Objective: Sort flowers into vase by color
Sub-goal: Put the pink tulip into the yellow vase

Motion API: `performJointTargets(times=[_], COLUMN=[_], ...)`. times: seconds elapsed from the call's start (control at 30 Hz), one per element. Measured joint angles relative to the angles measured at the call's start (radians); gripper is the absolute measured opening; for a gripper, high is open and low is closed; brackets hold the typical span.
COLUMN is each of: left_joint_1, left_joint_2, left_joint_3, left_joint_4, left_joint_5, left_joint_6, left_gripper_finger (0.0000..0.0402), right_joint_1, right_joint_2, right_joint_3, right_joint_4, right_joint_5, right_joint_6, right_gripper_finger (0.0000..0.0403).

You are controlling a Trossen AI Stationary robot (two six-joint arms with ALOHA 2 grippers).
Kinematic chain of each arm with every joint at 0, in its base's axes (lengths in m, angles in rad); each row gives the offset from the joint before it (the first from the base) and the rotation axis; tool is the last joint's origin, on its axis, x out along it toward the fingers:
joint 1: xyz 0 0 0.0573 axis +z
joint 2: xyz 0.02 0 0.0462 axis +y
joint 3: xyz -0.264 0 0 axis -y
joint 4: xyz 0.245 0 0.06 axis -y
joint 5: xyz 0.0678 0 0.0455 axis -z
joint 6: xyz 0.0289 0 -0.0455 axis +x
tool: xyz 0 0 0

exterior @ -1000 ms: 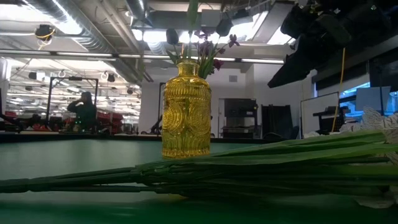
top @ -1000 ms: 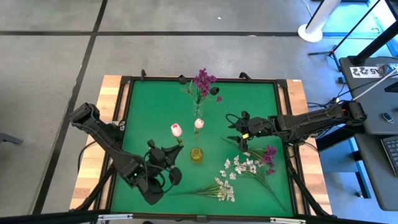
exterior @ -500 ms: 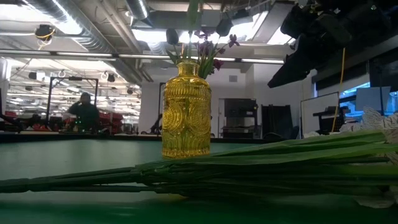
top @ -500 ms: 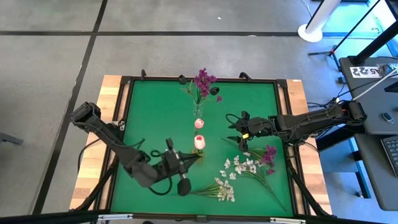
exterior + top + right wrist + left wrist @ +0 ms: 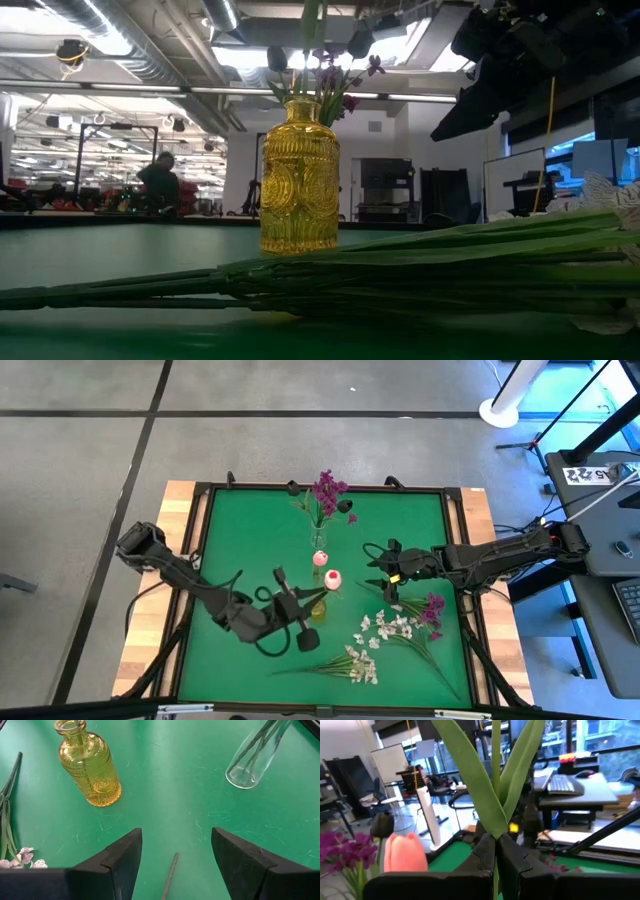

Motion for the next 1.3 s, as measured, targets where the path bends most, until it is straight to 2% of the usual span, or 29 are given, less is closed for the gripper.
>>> performJointTargets(times=[0.17, 0.4, 0.57, 0.7, 0.87, 0.97, 1.3], left_joint_1=[0.005, -0.095, -0.145, -0.143, -0.113, -0.088, -0.028], left_joint_2=[-0.008, -0.093, -0.096, -0.097, -0.107, -0.115, -0.116], left_joint_3=[-0.019, -0.021, -0.093, -0.203, -0.39, -0.476, -0.512], left_joint_4=[0.004, 0.079, 0.108, 0.302, 0.679, 0.834, 0.875], left_joint_5=[-0.018, -0.01, -0.015, 0.004, 0.154, 0.199, 0.177], left_joint_6=[-0.003, 0.074, 0.055, 0.056, 0.104, 0.118, 0.142], left_gripper_finger=[0.0, 0.0, 0.0, 0.0, 0.0, 0.0, 0.0], right_joint_1=[0.0, 0.0, 0.0, 0.0, 0.0, 0.0, 0.0], right_joint_2=[0.0, 0.0, 0.0, 0.0, 0.0, 0.0, 0.0], right_joint_3=[0.0, 0.0, 0.0, 0.0, 0.0, 0.0, 0.0], right_joint_4=[-0.001, -0.002, -0.001, -0.001, -0.001, -0.001, -0.002], right_joint_5=[0.0, -0.001, -0.001, -0.001, -0.001, -0.001, -0.001], right_joint_6=[0.0, -0.001, 0.003, 0.018, 0.018, 0.018, 0.018], right_gripper_finger=[0.0238, 0.0238, 0.0238, 0.0238, 0.0238, 0.0238, 0.0238])
